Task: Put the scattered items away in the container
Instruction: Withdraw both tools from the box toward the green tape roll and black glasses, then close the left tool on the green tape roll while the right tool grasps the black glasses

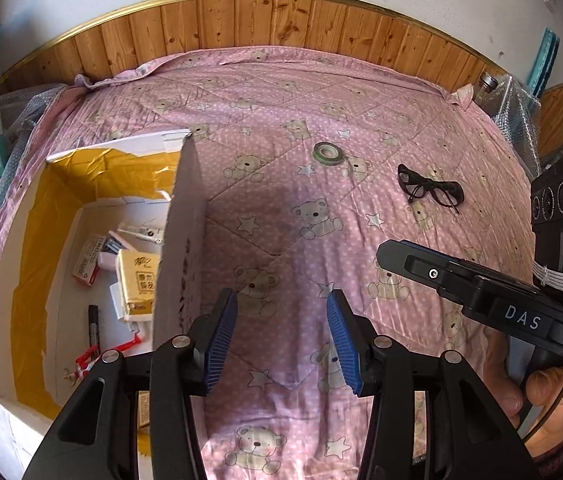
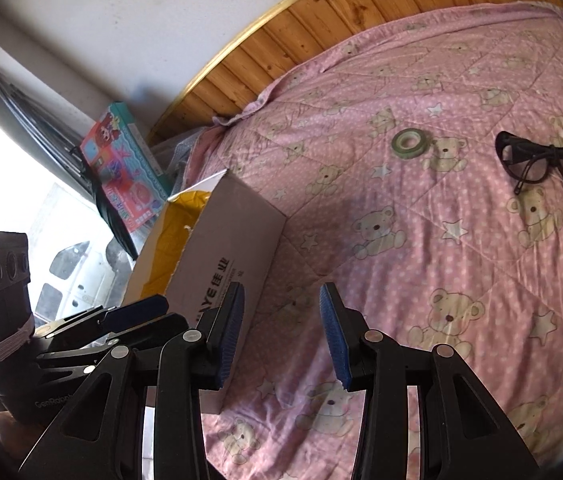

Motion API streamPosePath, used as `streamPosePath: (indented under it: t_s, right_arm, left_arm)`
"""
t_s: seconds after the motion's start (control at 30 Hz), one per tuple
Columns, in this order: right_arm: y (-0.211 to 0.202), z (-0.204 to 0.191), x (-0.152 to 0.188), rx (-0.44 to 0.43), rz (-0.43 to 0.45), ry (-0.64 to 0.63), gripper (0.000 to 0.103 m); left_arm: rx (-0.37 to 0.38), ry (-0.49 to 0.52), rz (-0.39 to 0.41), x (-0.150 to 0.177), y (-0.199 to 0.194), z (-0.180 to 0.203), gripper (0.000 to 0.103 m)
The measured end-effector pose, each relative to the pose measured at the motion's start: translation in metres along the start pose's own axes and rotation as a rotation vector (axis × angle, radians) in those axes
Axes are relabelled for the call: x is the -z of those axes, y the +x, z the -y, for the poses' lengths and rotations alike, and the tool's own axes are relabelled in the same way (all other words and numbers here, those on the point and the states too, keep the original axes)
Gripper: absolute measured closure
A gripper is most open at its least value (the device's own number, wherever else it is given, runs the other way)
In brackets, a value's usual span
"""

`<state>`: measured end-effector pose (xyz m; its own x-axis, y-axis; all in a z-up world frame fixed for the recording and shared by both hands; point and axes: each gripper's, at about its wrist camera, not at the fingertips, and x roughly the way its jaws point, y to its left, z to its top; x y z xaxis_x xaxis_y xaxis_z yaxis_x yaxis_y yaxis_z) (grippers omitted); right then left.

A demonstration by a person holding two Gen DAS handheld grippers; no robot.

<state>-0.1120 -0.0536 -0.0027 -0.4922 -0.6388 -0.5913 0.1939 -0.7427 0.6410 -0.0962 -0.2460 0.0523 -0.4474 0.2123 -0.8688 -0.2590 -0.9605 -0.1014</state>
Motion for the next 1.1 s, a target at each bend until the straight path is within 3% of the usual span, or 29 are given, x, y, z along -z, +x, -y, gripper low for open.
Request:
streamPosePath:
  t_s: [0.4, 0.8, 1.0, 1.07, 1.1]
  right_arm:
    - [-0.037, 0.117, -0.040, 0.189, 0.099, 0.138, 0.058]
    - [-0.054, 0.203, -0.101, 0.429, 0.132, 0.106, 0.057]
    - [-0.043, 0.242, -0.104, 0.456, 0.122, 0.149, 0.055]
    - [-0.042, 0.239, -0.098, 0.426, 0.111, 0.149, 0.055]
    - [-0.043, 0.235, -0.093, 0.371, 0.093, 0.159, 0.058]
  left_arm:
    - [0.055, 0.079, -0.037, -0.065, 0.082, 0.051, 0.054]
    - [0.075, 0.072, -0.094, -0.137, 0.183, 0.072, 0.050]
    - [0.033, 0.088, -0.081, -0.166, 0.227, 0.075, 0.050]
    - [0.003, 0.098, -0.072, -0.174, 0.240, 0.074, 0.050]
    - [-0.009, 0.099, -0.070, -0.176, 0.245, 0.073, 0.050]
